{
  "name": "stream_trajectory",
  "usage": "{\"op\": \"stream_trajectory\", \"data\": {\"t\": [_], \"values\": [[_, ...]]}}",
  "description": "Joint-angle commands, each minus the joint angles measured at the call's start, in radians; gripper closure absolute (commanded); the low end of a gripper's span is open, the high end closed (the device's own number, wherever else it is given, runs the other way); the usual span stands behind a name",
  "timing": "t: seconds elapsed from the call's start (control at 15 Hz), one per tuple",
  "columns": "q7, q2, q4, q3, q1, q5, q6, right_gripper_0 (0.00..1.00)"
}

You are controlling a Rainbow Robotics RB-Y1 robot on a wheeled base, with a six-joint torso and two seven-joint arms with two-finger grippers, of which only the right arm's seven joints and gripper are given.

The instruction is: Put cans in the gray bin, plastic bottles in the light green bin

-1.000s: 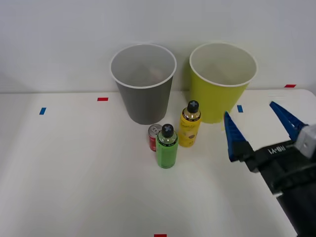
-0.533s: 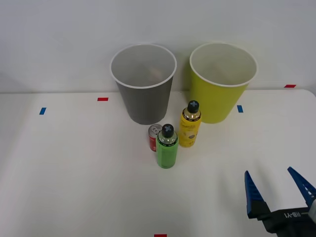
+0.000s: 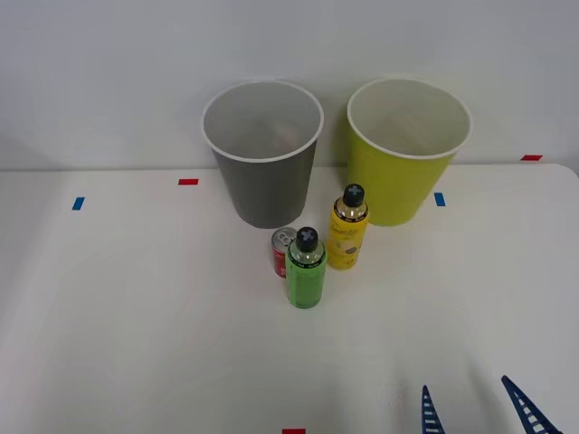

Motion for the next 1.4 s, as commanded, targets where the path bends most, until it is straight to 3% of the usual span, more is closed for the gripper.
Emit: {"op": "stream_trajectory", "data": {"t": [0.07, 0.4, 0.67, 0.8, 1.0, 1.4], "values": [[0.016, 0.056, 0.011, -0.015, 0.064, 0.094, -0.037, 0.0], [-0.009, 0.074, 0.011, -0.009, 0.113, 0.126, -0.128, 0.0], [-0.176, 0.088, 0.013, -0.025, 0.12, 0.221, -0.209, 0.0], [-0.144, 0.1, 0.011, -0.031, 0.134, 0.255, -0.211, 0.0], [-0.01, 0.103, 0.011, -0.015, 0.159, 0.219, -0.211, 0.0], [-0.021, 0.1, 0.011, -0.015, 0.168, 0.201, -0.218, 0.0]]}}
